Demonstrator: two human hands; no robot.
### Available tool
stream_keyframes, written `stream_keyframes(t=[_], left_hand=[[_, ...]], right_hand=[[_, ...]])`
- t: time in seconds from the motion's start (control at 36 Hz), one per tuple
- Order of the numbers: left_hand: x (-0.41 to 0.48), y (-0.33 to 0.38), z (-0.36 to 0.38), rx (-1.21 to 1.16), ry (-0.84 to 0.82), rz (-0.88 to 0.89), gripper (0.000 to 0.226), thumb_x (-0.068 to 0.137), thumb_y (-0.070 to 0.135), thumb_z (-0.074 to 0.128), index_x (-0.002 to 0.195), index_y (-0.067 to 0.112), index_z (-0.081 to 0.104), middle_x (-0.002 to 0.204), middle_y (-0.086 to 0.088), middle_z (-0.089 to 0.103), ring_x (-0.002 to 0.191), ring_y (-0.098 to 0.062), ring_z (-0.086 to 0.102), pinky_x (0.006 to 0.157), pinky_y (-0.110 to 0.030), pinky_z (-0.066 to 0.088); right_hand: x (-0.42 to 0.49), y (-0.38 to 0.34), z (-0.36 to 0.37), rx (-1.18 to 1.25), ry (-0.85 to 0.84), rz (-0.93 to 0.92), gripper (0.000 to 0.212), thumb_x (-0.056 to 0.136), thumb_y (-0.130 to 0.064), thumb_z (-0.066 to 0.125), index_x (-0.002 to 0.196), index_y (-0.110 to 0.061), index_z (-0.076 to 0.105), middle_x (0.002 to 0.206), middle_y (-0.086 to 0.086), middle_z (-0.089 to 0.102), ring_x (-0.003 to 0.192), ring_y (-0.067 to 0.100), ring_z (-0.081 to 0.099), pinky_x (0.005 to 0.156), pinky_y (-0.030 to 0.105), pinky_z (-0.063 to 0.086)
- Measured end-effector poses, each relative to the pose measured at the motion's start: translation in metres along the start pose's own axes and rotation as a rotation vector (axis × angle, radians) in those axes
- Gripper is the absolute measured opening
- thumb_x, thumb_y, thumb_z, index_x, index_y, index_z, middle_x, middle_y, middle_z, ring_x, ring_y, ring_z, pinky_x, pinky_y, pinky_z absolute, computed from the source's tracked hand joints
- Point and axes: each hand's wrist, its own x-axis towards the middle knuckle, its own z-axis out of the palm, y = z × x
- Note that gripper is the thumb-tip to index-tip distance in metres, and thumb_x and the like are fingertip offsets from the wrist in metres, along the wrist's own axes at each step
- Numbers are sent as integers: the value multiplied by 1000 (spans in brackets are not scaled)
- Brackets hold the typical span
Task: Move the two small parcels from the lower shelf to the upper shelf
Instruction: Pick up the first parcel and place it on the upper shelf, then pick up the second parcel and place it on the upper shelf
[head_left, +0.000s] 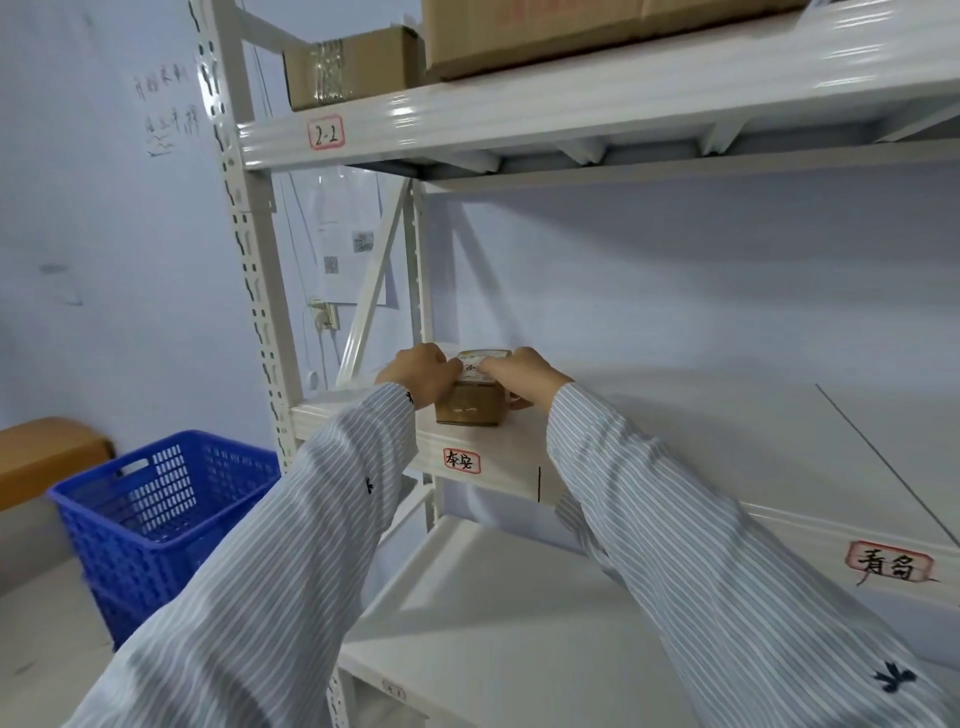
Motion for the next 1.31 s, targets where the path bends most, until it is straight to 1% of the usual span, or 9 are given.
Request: stream_keyframes(t=[0.06, 0.08, 0.22, 0.39, 0.5, 0.72, 0.92, 1.06, 1.31], left_hand=[[-1, 3, -3, 13, 23, 12, 52, 91, 47, 46, 134, 19, 53, 127, -9, 61, 108, -28, 61, 94, -44, 50], [-2, 6, -4, 27, 39, 26, 53, 91, 48, 46, 136, 20, 51, 130, -9, 60, 110, -29, 60, 95, -45, 49], [-13, 27, -6, 33, 114, 121, 51, 91, 48, 44, 134, 22, 51, 128, -4, 64, 105, -26, 63, 97, -47, 47], [-42, 65, 9, 55, 162, 203, 49, 91, 45, 45, 134, 23, 50, 123, -3, 66, 115, -26, 58, 104, -47, 37], [-73, 93, 26, 85, 131, 255, 48, 91, 44, 43, 134, 24, 50, 125, -2, 65, 118, -25, 55, 102, -45, 32], [-159, 146, 77, 55, 34, 351, 46, 91, 45, 44, 131, 24, 52, 121, 0, 66, 115, -24, 58, 101, -43, 36], [-245, 186, 122, 35, -44, 419, 45, 92, 44, 45, 131, 23, 52, 123, 1, 65, 115, -23, 56, 99, -44, 34], [-301, 206, 156, 42, -82, 447, 45, 91, 44, 47, 131, 22, 52, 125, -2, 64, 115, -25, 57, 101, -45, 36], [-387, 211, 225, 123, -220, 464, 52, 93, 45, 45, 139, 22, 46, 139, -8, 54, 128, -29, 47, 105, -49, 31]], right_hand=[[-6, -2, -4, -37, 7, -15, 39, 91, -32, 57, 120, -7, 56, 104, 6, 61, 81, 14, 58, 69, 27, 52], [-10, -2, -6, -61, 17, -23, 37, 92, -32, 56, 119, -8, 55, 104, 5, 59, 82, 14, 56, 70, 28, 50], [-29, 2, -22, -216, 80, -77, 62, 93, -35, 55, 144, -7, 35, 139, 11, 49, 124, 28, 49, 85, 31, 40], [-69, 19, -52, -372, 150, -86, 77, 89, -49, 54, 152, -14, 25, 151, 13, 37, 137, 34, 37, 104, 45, 38], [-103, 39, -79, -495, 226, -80, 76, 90, -52, 52, 152, -18, 24, 151, 13, 36, 137, 35, 34, 105, 47, 36], [-196, 97, -146, -758, 356, -54, 71, 91, -47, 52, 152, -22, 25, 152, 10, 36, 137, 35, 33, 105, 49, 30], [-289, 148, -202, -793, 414, -16, 70, 90, -45, 52, 152, -23, 27, 151, 11, 39, 135, 37, 35, 104, 50, 30], [-351, 188, -219, -792, 428, 5, 62, 88, -43, 55, 143, -22, 38, 141, 10, 47, 128, 36, 41, 99, 47, 33], [-433, 286, -212, -798, 375, 131, 71, 92, -46, 51, 153, -22, 25, 159, 8, 30, 141, 33, 31, 108, 49, 31]])
